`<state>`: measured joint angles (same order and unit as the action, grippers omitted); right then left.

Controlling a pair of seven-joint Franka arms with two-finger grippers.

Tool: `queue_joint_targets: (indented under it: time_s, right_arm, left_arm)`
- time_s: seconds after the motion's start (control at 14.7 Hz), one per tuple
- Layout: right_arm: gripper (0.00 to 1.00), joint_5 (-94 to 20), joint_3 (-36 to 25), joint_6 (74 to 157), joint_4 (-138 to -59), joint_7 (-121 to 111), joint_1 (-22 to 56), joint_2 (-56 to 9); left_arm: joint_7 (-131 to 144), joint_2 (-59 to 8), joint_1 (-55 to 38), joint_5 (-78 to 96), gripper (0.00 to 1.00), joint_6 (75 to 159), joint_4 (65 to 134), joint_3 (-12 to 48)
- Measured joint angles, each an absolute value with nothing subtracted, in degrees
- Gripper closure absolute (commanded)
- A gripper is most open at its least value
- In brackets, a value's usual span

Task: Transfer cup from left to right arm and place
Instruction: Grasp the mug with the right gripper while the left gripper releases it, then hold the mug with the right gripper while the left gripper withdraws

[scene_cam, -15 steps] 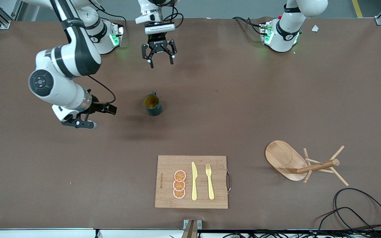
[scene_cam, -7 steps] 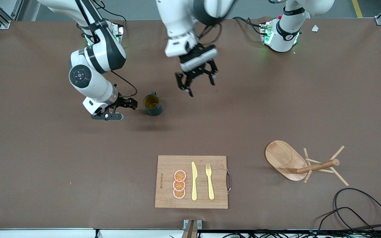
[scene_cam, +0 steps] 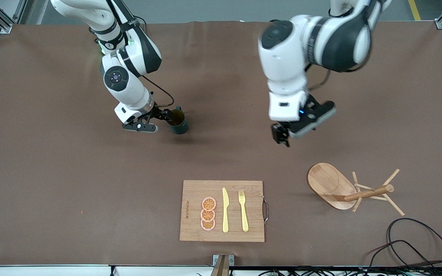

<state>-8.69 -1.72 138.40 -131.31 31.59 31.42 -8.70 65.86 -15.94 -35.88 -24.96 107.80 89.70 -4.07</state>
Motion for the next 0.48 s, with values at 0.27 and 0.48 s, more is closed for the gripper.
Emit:
queue_joint_targets:
  time_s: [0.27, 0.48]
  right_arm:
    - [0.0, -8.7, -1.7, 140.1, -133.7, 36.1, 33.0, -8.7]
    - [0.06, -8.7, -1.7, 142.2, -134.2, 38.6, 34.9, -9.7]
  left_arm:
    - [48.2, -15.8, -28.0, -18.4, 0.0, 107.8, 86.1, -4.0]
    - [36.5, -15.3, -24.6, -13.4, 0.0, 104.4, 84.1, -4.0]
